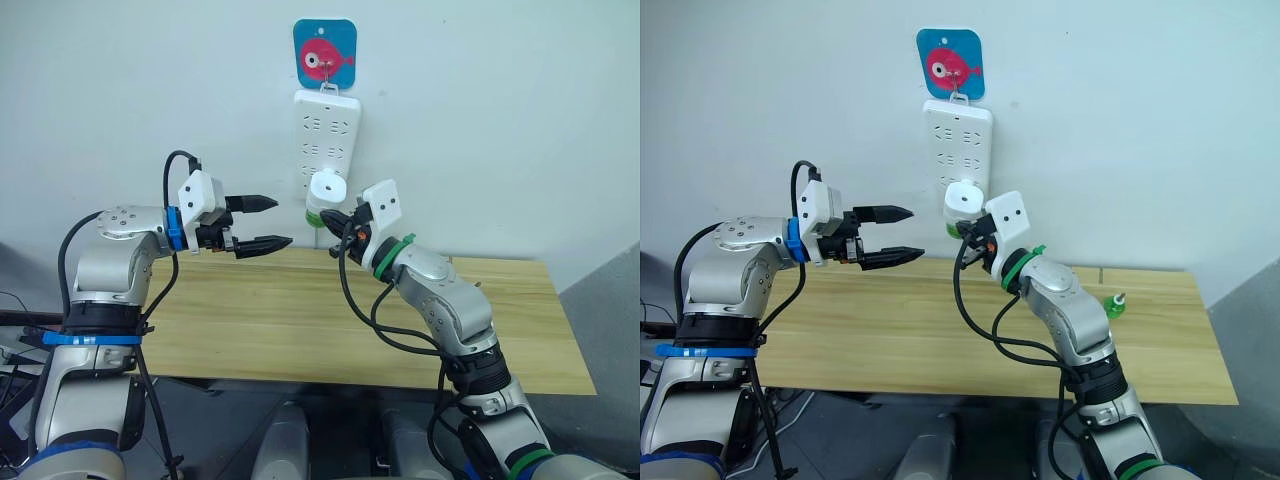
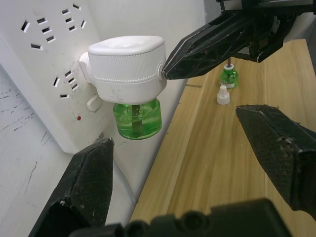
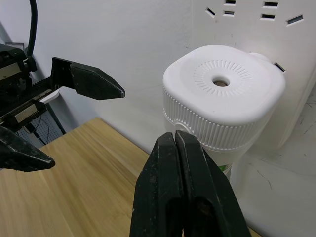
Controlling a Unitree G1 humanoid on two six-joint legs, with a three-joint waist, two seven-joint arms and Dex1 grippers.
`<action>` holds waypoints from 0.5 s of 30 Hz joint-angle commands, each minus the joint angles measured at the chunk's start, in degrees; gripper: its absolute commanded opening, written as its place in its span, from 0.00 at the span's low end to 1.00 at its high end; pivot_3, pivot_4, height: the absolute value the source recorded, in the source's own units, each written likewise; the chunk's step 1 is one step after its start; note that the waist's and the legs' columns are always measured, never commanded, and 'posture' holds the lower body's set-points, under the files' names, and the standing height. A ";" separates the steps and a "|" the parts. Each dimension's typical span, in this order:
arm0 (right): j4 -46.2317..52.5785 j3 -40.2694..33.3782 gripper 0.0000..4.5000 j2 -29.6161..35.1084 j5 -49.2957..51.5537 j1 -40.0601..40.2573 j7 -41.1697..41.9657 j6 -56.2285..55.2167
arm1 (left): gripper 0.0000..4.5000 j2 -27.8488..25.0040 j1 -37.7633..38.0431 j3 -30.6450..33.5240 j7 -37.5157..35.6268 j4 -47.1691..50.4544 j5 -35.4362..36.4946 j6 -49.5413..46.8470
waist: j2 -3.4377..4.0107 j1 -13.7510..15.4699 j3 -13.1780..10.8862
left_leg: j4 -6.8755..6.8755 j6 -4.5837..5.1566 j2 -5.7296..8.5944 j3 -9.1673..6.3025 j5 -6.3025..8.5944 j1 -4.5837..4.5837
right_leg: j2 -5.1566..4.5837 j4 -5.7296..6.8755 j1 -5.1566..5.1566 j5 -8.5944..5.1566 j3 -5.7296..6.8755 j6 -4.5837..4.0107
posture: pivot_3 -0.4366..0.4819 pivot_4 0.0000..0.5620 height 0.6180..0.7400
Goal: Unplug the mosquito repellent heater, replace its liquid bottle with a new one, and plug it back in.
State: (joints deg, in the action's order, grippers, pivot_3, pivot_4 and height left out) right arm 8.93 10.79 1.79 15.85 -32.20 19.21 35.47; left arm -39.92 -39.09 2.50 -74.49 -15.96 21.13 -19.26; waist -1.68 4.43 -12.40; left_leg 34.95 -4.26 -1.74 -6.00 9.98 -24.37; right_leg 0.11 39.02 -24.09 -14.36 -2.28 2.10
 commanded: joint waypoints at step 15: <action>-0.52 -3.26 0.01 -1.72 -3.03 -1.30 -6.12 -4.70 | 1.00 0.23 -1.42 -0.56 0.06 1.31 0.31 0.87 | 0.00 -0.02 0.00 | 0.00 0.03 0.00 -0.02 -0.03 0.01 | 0.00 0.02 0.00 0.02 0.01 -0.02 | 0.80 0.27 1.00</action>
State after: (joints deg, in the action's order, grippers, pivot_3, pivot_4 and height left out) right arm 7.82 10.58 -0.17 14.62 -32.21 16.27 33.38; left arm -39.68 -39.19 1.88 -74.41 -15.96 21.12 -19.24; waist -1.68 4.40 -12.40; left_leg 34.95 -4.21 -1.74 -6.02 9.94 -24.36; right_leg 0.11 39.04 -24.09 -14.34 -2.26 2.07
